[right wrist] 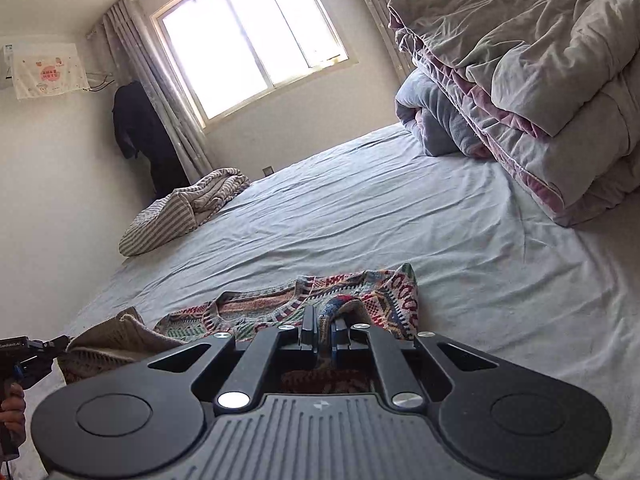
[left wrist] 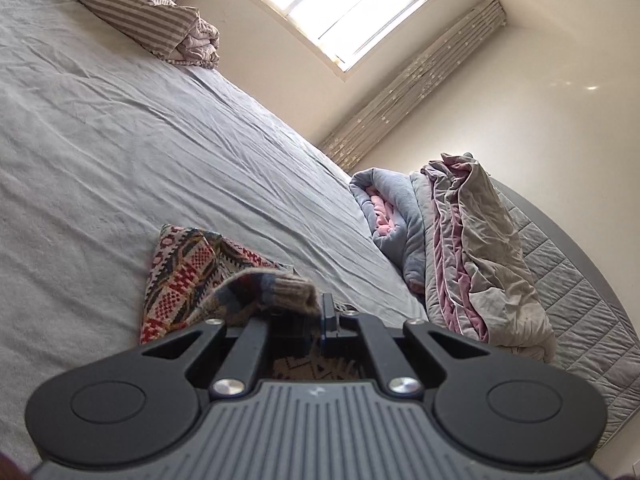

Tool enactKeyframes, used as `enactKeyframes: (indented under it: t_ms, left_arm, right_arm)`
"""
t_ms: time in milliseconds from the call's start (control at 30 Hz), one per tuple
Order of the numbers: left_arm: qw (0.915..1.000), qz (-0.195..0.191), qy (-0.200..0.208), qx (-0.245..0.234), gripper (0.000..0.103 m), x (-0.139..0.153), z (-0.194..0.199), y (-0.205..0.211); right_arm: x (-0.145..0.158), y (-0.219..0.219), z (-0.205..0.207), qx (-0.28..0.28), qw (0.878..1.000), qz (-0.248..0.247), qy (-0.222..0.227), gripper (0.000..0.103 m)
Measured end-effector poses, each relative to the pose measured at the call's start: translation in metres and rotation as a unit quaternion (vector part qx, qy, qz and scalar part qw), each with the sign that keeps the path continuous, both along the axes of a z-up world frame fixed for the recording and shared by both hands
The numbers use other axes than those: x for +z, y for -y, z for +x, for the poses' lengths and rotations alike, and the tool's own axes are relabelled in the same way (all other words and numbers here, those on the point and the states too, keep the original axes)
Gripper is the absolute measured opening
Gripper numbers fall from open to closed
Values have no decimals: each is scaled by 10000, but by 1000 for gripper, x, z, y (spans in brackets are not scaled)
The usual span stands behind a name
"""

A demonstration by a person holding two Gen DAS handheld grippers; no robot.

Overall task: Fold small clothes
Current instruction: 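Grasp the hem with both grippers, fold it up over the body, open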

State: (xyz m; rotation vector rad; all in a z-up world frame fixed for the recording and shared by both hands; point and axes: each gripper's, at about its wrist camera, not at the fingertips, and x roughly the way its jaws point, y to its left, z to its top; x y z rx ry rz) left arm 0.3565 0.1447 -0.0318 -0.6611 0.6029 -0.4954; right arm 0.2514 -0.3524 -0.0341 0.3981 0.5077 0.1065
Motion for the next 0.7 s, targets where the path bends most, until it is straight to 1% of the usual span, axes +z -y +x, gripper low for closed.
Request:
enactKeyframes:
  t_ms: [67, 200, 300, 400, 567, 633, 700]
  left_arm:
    - [9999, 101, -48, 83, 1, -8, 22, 6]
    - [9995, 185, -116, 227, 1, -23, 57, 17]
    - [9990, 204, -215, 339, 1, -34, 77, 23]
    - [9984, 312, -236, 404, 1, -42, 91, 28]
    - [9977, 452, -184, 479, 1, -46, 111, 36]
    - [9970, 566, -151, 514, 1, -47, 119, 40]
    - [9967, 587, -108, 548, 1, -50, 125, 43]
  right_arm:
    - [-7, 1, 20, -16, 10000, -28, -83, 8]
    - [-26, 3, 55, -104, 9997, -61, -223, 8]
    - [-41, 3, 77, -186, 9993, -93, -322, 8]
    - [-51, 4, 93, -276, 9989, -87, -377, 8]
    - [-57, 3, 114, -365, 9986, -102, -364, 8]
    - [-57, 2, 122, -390, 9985, -127, -358, 8]
    - [-58, 1, 129, -430, 9984, -117, -345, 8]
